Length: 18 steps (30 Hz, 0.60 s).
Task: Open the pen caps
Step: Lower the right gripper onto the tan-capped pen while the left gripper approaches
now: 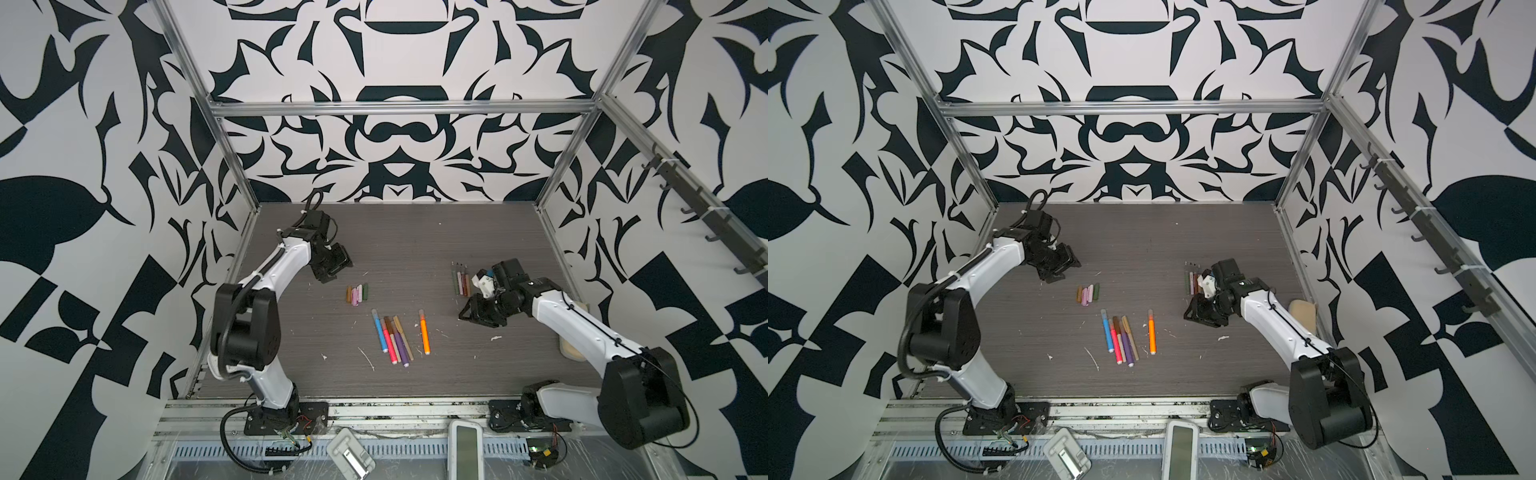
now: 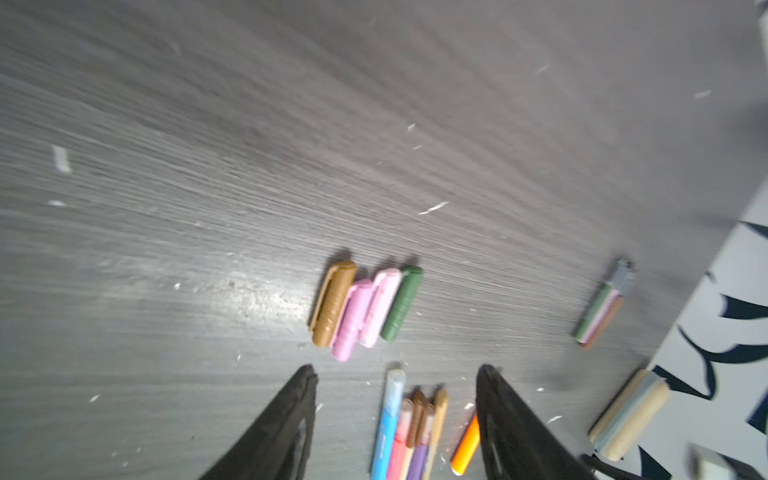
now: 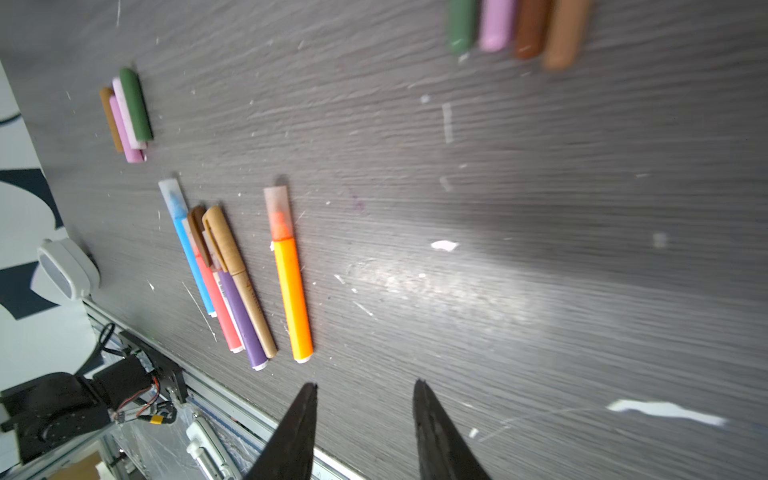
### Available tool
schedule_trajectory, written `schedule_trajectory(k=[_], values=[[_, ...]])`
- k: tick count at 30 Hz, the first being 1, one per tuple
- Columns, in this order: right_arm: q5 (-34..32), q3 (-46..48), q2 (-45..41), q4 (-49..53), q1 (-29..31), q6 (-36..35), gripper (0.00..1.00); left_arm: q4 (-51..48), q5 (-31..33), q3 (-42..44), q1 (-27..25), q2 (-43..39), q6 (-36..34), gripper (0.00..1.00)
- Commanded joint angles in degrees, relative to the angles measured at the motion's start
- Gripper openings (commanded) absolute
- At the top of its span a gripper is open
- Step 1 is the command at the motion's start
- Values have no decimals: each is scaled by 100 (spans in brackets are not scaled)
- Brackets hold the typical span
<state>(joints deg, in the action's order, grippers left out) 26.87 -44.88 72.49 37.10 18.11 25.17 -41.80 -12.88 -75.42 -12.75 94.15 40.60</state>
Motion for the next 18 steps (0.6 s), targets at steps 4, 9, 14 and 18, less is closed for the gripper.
schedule_trajectory(k=[4, 9, 14, 18], values=[[-802, -320, 419, -811, 1649, 1168, 38, 675, -303, 849, -241, -740, 726, 60], [-1200, -934, 1211, -772, 2717, 1643, 33, 1019, -627, 1084, -634, -705, 905, 59], [-1526, -1364, 1591, -499, 3254, 1750, 28, 1415, -833, 1364, -866, -901, 999, 58], [-1772, -1431, 1827, -499, 3596, 1872, 26, 1850, -1158, 1881, -889, -1256, 1063, 57]])
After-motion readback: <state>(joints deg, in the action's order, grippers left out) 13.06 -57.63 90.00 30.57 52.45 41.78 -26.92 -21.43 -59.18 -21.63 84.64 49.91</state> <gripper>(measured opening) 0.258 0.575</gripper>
